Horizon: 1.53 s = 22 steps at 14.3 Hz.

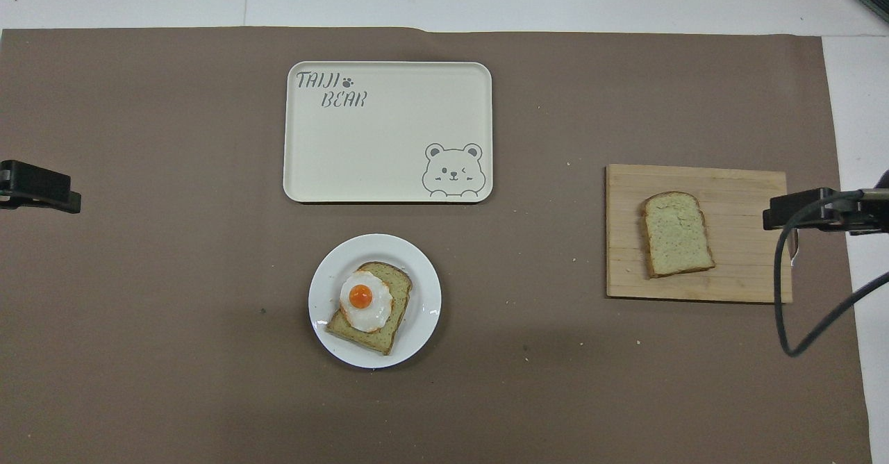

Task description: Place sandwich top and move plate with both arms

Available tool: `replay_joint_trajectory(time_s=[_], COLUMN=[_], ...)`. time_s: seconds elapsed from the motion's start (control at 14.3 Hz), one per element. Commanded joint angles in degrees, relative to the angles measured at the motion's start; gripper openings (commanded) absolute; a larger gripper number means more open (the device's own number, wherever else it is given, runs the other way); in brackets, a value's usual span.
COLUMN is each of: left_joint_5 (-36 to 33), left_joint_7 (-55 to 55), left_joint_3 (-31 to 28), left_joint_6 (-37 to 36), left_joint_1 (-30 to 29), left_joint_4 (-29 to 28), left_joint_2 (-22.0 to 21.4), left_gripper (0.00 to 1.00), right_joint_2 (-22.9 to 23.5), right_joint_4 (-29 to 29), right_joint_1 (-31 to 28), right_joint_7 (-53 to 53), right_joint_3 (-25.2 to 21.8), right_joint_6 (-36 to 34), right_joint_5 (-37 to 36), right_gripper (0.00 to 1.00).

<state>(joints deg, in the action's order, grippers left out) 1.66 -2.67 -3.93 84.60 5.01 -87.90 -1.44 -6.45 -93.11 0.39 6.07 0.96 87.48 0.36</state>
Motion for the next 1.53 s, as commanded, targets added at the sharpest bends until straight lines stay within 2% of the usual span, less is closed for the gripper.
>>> replay_joint_trajectory(time_s=[0.0,1.46], left_joint_5=[0.71,0.71], left_joint_7=[0.65,0.65], left_joint_3=[0.15,0.15], left_joint_6=[-0.49,-0.49], left_joint_1=[-0.61,-0.61], left_joint_4=[-0.34,-0.34], left_joint_2=[-0.49,-0.49], left_gripper=[1.0,1.0], right_joint_2=[-0.75,-0.67], right_joint_4=[-0.06,-0.06], right_joint_1=[-0.74,-1.79], right_joint_7=[-1.5,-1.42], right_joint_3=[0.36,0.19], right_joint_6=[-3.33,-3.54], right_joint_5=[0.7,0.61], right_gripper=[1.0,1.0])
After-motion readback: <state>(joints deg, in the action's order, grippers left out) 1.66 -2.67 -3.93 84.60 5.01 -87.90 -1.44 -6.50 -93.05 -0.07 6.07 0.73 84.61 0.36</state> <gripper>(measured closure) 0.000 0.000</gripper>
